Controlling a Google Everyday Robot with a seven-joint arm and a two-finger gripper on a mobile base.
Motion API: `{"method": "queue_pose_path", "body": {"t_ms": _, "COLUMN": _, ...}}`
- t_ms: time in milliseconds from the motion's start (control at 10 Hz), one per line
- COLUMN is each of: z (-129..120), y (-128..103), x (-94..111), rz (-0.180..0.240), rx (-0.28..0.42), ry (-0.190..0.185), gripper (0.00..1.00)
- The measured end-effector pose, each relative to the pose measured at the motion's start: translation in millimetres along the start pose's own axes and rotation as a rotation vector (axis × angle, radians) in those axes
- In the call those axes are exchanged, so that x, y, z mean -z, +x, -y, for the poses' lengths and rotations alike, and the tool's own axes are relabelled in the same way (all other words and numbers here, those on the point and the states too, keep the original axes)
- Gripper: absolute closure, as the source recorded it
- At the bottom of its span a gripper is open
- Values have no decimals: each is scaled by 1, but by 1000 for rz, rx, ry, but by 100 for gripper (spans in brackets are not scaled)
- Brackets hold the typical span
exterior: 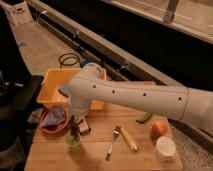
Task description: Place grapes in plastic cup
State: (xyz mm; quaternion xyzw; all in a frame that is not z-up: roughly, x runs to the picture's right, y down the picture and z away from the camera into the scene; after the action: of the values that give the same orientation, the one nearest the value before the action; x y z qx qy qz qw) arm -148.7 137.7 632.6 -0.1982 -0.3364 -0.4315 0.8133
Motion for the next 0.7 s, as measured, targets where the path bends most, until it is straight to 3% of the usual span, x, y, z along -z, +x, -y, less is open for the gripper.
{"method": "queue_pose_path", "body": {"t_ms": 200, "z": 0, "y": -9, "x": -9, "rz": 57, "rx": 8, "ry": 16, "gripper": 100}}
{"method": "queue_pose_path", "body": {"t_ms": 400, "z": 0, "y": -13, "x": -18, "rz": 87, "rx": 9, "ry": 24, "gripper": 100}}
{"method": "queue_pose_path", "body": {"t_ms": 700, "z": 0, "y": -6, "x": -34, "rz": 140, "rx": -16, "ry": 38, "gripper": 100}}
